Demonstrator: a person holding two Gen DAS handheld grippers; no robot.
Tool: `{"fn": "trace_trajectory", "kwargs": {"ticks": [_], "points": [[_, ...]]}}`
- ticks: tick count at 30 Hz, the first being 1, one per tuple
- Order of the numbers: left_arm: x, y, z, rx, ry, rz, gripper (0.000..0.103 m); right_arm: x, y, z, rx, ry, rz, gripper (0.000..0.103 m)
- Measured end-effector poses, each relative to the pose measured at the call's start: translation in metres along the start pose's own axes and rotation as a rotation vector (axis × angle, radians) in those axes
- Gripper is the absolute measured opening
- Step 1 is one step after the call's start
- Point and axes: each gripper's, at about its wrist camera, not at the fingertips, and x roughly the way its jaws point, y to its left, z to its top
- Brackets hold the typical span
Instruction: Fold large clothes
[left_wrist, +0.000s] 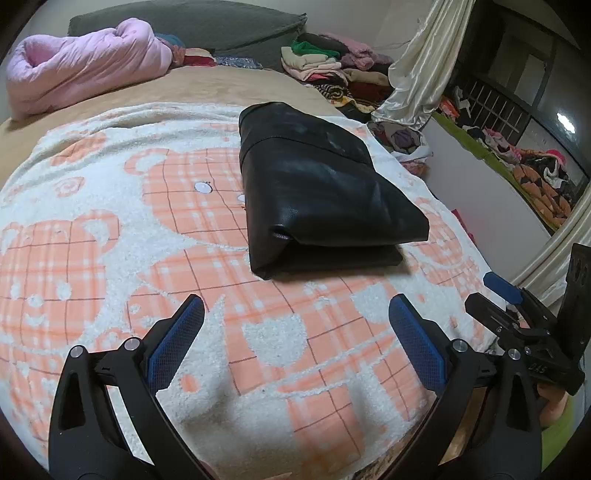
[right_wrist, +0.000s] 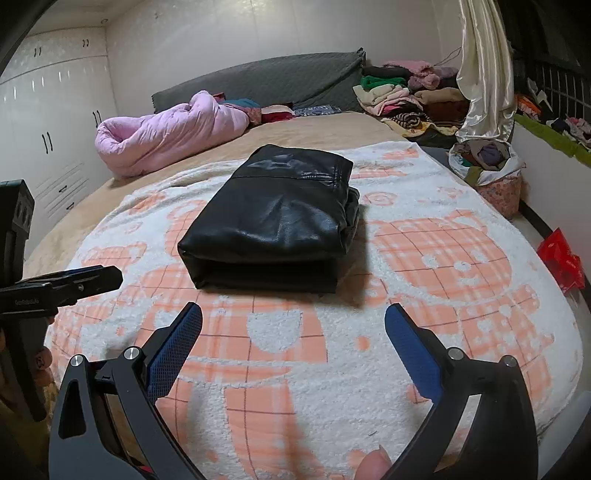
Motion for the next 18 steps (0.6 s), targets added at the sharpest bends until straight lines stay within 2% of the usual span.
{"fn": "trace_trajectory", "kwargs": {"ticks": [18], "points": [[-0.0003, -0.0008, -0.0028, 0.013, 0.002, 0.037, 0.094, 0.0003, -0.0006, -0.001, 0.006, 0.002, -0.003, 0.099]]}}
